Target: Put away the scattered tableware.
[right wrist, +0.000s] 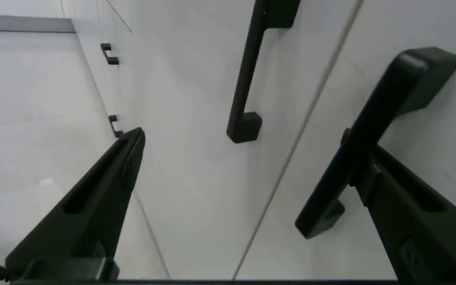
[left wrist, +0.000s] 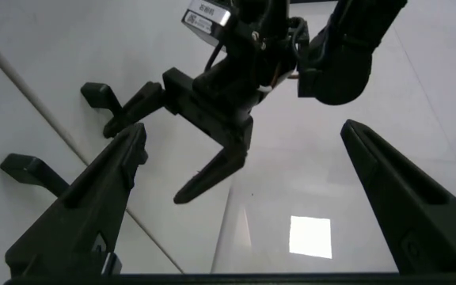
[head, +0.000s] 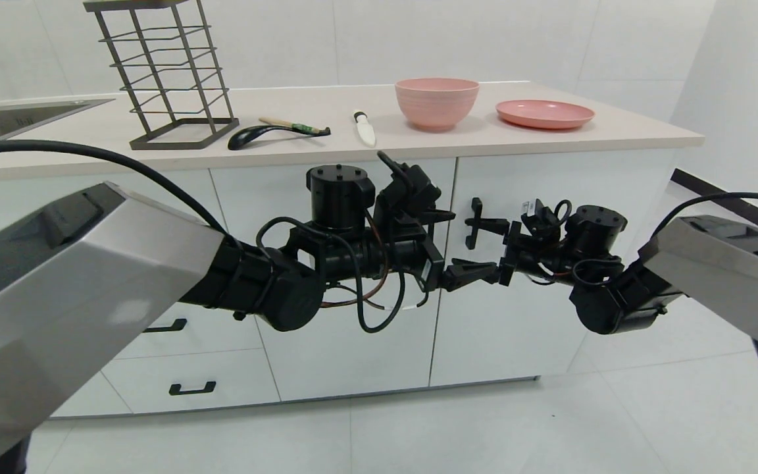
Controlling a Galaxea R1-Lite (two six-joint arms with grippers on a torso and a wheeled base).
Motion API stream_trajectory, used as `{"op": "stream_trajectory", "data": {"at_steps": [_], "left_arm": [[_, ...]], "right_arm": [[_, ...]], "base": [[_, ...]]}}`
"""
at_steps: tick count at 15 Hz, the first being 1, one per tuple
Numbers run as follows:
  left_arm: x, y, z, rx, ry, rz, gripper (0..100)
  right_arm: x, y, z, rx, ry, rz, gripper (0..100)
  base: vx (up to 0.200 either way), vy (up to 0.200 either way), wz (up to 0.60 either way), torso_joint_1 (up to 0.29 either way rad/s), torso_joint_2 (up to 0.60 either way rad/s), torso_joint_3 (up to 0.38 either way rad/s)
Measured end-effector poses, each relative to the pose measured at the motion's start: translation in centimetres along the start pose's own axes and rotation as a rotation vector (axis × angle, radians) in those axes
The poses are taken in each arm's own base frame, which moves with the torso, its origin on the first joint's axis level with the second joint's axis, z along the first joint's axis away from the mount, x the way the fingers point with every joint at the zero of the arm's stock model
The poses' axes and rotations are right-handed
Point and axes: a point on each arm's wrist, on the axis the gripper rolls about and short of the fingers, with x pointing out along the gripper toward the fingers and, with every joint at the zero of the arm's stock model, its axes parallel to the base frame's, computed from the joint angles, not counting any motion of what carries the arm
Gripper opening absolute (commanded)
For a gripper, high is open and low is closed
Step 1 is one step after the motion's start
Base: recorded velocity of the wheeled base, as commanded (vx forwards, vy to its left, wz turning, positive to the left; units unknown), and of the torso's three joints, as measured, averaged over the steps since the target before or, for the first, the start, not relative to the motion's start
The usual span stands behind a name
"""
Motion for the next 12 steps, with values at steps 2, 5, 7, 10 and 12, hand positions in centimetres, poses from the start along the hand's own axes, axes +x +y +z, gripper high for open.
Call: {"op": "stream_trajectory", "data": {"at_steps": [2,5,7,10,12], "left_arm": [[0.1,0.4,-0.1,0.016,-0.003,0.006,100],[0.2,0.7,-0.6,0.016,0.004,0.013,100],[0.4,1.2,-0.9,0.018,0.002,0.020,100],[0.8,2.0,-1.0,0.026,-0.010,0.031,100],[1.0,2.4,-0.9,0.031,-0.017,0.038,100]], "right_arm": [[0.7,-0.3,-0.2,-0.012,-0.015,0.033,100],[1.2,-0.5,-0.5,-0.023,-0.031,0.078,100],[1.2,-0.3,-0.5,-0.024,-0.048,0.138,100],[0.7,0.4,-0.2,0.006,-0.078,0.177,100],[-0.2,1.7,0.3,0.060,-0.097,0.209,100]], "base": [[0.000,0.000,0.00,0.000,0.00,0.000],[0.000,0.000,0.00,0.000,0.00,0.000],[0.000,0.000,0.00,0.000,0.00,0.000],[0.000,0.000,0.00,0.000,0.00,0.000],[0.000,0.000,0.00,0.000,0.00,0.000]]}}
